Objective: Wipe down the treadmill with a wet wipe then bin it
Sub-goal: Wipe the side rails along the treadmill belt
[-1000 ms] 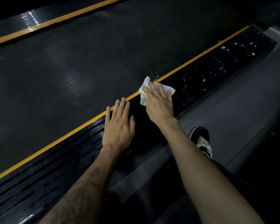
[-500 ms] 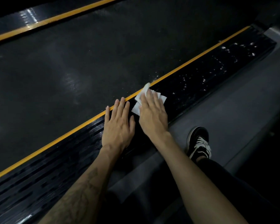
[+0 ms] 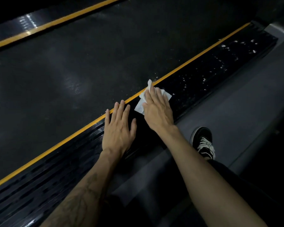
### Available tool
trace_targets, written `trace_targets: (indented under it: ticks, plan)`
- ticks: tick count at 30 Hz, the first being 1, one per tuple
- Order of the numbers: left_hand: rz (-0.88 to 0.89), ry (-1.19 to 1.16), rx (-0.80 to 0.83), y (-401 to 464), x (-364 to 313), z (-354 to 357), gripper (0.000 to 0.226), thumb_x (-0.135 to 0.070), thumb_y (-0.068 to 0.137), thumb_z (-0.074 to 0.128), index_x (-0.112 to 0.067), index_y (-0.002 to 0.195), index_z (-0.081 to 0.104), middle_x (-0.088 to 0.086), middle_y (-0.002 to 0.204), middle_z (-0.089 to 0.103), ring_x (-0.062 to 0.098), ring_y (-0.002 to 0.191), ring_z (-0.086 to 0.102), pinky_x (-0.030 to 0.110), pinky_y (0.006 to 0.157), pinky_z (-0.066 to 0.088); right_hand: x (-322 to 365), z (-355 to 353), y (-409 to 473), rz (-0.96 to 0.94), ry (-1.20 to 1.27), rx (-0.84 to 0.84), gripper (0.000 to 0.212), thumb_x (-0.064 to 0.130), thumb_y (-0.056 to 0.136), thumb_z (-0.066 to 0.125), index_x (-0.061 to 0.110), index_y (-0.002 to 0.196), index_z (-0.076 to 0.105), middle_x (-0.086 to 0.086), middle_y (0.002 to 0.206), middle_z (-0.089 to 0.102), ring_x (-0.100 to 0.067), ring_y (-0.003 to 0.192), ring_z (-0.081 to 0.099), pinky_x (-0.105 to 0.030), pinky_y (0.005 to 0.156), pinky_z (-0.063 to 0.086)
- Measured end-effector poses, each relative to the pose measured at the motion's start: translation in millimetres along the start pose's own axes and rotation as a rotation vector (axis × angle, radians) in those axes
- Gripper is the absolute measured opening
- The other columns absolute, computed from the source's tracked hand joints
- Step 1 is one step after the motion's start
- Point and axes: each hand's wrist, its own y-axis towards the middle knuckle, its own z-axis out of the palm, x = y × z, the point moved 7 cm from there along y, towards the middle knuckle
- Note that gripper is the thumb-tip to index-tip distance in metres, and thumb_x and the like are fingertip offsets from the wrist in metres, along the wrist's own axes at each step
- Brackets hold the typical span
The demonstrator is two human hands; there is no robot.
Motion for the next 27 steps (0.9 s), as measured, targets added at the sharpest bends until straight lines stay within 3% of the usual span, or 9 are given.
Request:
trace_targets:
  ticks: [4, 8, 12, 14, 17, 20, 24, 27]
  plan:
    - [-0.002, 0.003, 0.004, -0.6, -0.5, -0.9, 0.064, -0.049, 0.106, 0.024, -0.015, 0.159, 0.033, 0.004, 0.171, 0.018, 0.019, 0.159, 0.007, 0.049, 0.13, 0.005, -0.6, -14.9, -1.8, -0.028, 0.1, -0.086, 0.05, 0.026, 0.107, 0.046, 0.002, 0.15, 0.043, -0.018, 0.166, 0.023, -0.035, 0.152, 0.028, -0.048, 0.122, 0.029]
    - [0.0, 0.005, 0.003, 0.5, 0.1, -1.3, 0.064, -0.05, 0.106, 0.023, -0.015, 0.159, 0.033, 0.004, 0.171, 0.019, 0.019, 0.159, 0.008, 0.049, 0.13, 0.005, -11.2, -29.4, -15.1, -0.014, 0.212, -0.15, 0.053, 0.024, 0.102, 0.058, 0.003, 0.149, 0.046, -0.017, 0.159, 0.036, -0.033, 0.141, 0.042, -0.047, 0.111, 0.042]
    - [0.003, -0.005, -0.003, 0.6, 0.4, -1.3, 0.065, -0.05, 0.106, 0.023, -0.015, 0.159, 0.034, 0.005, 0.171, 0.019, 0.019, 0.159, 0.008, 0.049, 0.13, 0.005, -4.2, -19.1, -31.3, -0.193, 0.205, -0.137, 0.046, 0.015, 0.101, 0.05, 0.006, 0.146, 0.05, -0.01, 0.159, 0.042, -0.027, 0.145, 0.042, -0.049, 0.116, 0.04]
    - [0.005, -0.009, -0.001, 0.9, -1.1, -1.6, 0.065, -0.051, 0.106, 0.023, -0.015, 0.159, 0.034, 0.005, 0.171, 0.02, 0.02, 0.159, 0.008, 0.049, 0.13, 0.006, -4.6, -11.5, -26.7, -0.223, 0.15, -0.139, 0.045, 0.011, 0.103, 0.049, 0.004, 0.148, 0.049, -0.01, 0.163, 0.036, -0.029, 0.149, 0.037, -0.051, 0.12, 0.036]
    - [0.007, -0.001, -0.005, 1.8, -1.1, -2.0, 0.065, -0.05, 0.106, 0.022, -0.015, 0.158, 0.034, 0.006, 0.171, 0.02, 0.021, 0.159, 0.009, 0.049, 0.13, 0.005, -16.1, -9.4, -12.9, -0.116, 0.049, -0.118, 0.05, 0.019, 0.108, 0.043, 0.003, 0.155, 0.037, -0.009, 0.17, 0.017, -0.025, 0.155, 0.025, -0.044, 0.126, 0.025]
    - [0.048, -0.002, -0.018, 1.1, -4.2, -2.0, 0.06, -0.045, 0.107, 0.025, -0.014, 0.158, 0.036, 0.007, 0.17, 0.02, 0.022, 0.159, 0.01, 0.05, 0.129, 0.01, -19.6, -11.5, -24.1, 0.036, 0.086, -0.122, 0.055, 0.028, 0.109, 0.035, 0.005, 0.158, 0.03, -0.012, 0.171, 0.015, -0.027, 0.156, 0.021, -0.045, 0.126, 0.024]
    - [0.137, 0.017, -0.031, 2.0, -9.4, 1.1, 0.056, -0.038, 0.108, 0.026, -0.011, 0.155, 0.043, 0.01, 0.167, 0.03, 0.024, 0.158, 0.017, 0.05, 0.128, 0.018, -2.6, -4.6, -31.6, -0.044, 0.048, -0.163, 0.051, 0.022, 0.106, 0.044, 0.003, 0.153, 0.041, -0.018, 0.162, 0.035, -0.032, 0.15, 0.036, -0.048, 0.122, 0.033]
    - [0.124, 0.03, -0.041, 4.4, -12.6, 2.7, 0.058, -0.037, 0.107, 0.025, -0.008, 0.151, 0.049, 0.012, 0.163, 0.037, 0.027, 0.156, 0.024, 0.052, 0.127, 0.021, -24.6, -8.7, -6.4, -0.027, 0.023, -0.087, 0.053, 0.022, 0.109, 0.04, 0.008, 0.159, 0.031, -0.01, 0.171, 0.016, -0.025, 0.156, 0.02, -0.042, 0.128, 0.017]
